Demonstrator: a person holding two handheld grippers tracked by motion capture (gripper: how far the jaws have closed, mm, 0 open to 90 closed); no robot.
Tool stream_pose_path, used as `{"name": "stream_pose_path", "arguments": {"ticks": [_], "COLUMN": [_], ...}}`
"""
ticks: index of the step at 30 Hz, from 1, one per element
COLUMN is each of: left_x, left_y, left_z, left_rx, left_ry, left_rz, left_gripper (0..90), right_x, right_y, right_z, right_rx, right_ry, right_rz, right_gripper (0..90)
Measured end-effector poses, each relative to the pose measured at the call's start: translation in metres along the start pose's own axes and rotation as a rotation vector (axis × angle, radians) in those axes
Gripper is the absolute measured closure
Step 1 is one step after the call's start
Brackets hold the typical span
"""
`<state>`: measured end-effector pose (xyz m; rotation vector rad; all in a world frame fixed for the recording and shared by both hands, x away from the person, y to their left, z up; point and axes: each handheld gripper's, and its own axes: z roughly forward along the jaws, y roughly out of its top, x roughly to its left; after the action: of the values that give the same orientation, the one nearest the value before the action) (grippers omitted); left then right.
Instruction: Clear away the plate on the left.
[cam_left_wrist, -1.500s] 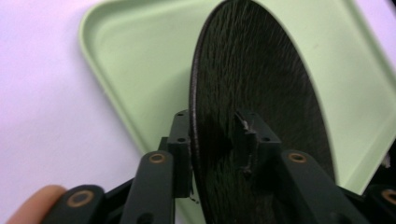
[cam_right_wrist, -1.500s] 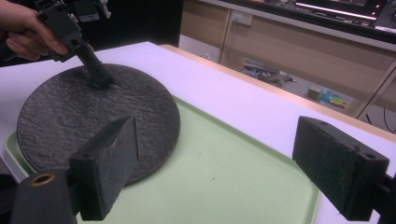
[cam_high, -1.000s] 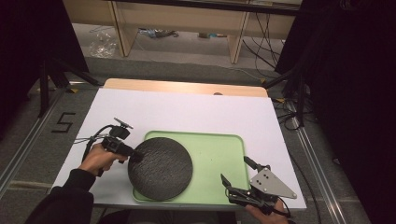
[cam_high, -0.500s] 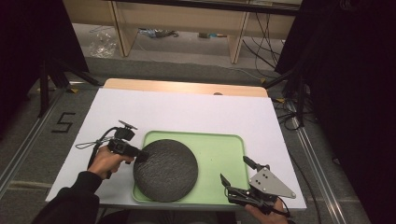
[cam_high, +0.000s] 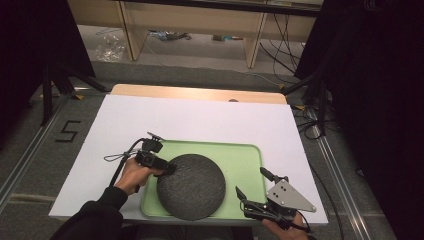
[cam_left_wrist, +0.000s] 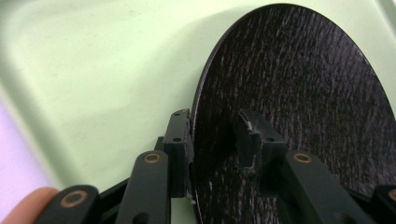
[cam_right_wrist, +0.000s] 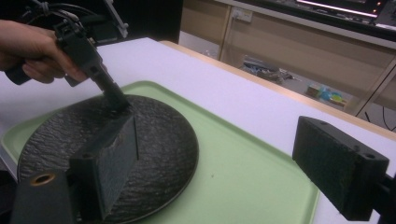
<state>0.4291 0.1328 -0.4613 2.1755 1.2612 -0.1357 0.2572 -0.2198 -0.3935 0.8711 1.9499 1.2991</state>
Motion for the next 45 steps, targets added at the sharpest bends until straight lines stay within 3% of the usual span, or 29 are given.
{"name": "stream_pose_path", "arguments": {"ticks": [10, 13, 14, 16, 26, 37, 38, 39, 41, 43, 45], "left_x": [-0.003, -0.004, -0.004, -0.003, -0.012, -0.014, -0.013, -0.013, -0.013, -0.013, -0.012], "left_y": [0.003, 0.004, 0.004, 0.006, 0.009, 0.009, 0.009, 0.009, 0.009, 0.009, 0.008], "left_z": [0.008, 0.011, 0.013, 0.016, 0.023, 0.024, 0.024, 0.024, 0.024, 0.019, 0.017], "left_rx": [-0.01, -0.014, -0.021, -0.013, -0.023, -0.041, -0.04, -0.042, -0.037, -0.029, -0.031], "left_ry": [0.017, 0.012, 0.01, 0.007, -0.004, 0.005, -0.001, -0.002, 0.002, 0.037, 0.041], "left_rz": [0.01, 0.018, -0.001, 0.017, 0.035, 0.034, 0.044, 0.044, 0.057, 0.102, 0.096], "left_gripper": [63.4, 63.0, 62.9, 62.5, 62.3, 61.7, 61.6, 61.6, 62.1, 62.0, 60.8], "right_x": [0.0, 0.0, 0.0, 0.0, -0.001, -0.001, -0.003, -0.001, -0.001, -0.002, -0.001], "right_y": [0.0, 0.0, 0.0, 0.0, 0.0, 0.0, -0.001, 0.0, 0.0, -0.001, 0.0], "right_z": [0.0, 0.001, 0.001, 0.001, 0.001, 0.001, 0.002, 0.001, 0.0, 0.0, 0.0], "right_rx": [0.004, -0.001, 0.005, 0.004, 0.009, 0.005, -0.01, 0.002, -0.001, 0.01, 0.006], "right_ry": [0.001, 0.002, 0.003, 0.003, 0.007, 0.007, -0.002, 0.004, 0.003, 0.004, 0.005], "right_rz": [0.001, 0.0, 0.0, 0.002, 0.0, -0.002, -0.021, 0.009, 0.009, 0.004, 0.012], "right_gripper": [15.4, 15.4, 15.4, 15.4, 15.4, 15.4, 15.4, 15.4, 15.4, 15.4, 15.4]}}
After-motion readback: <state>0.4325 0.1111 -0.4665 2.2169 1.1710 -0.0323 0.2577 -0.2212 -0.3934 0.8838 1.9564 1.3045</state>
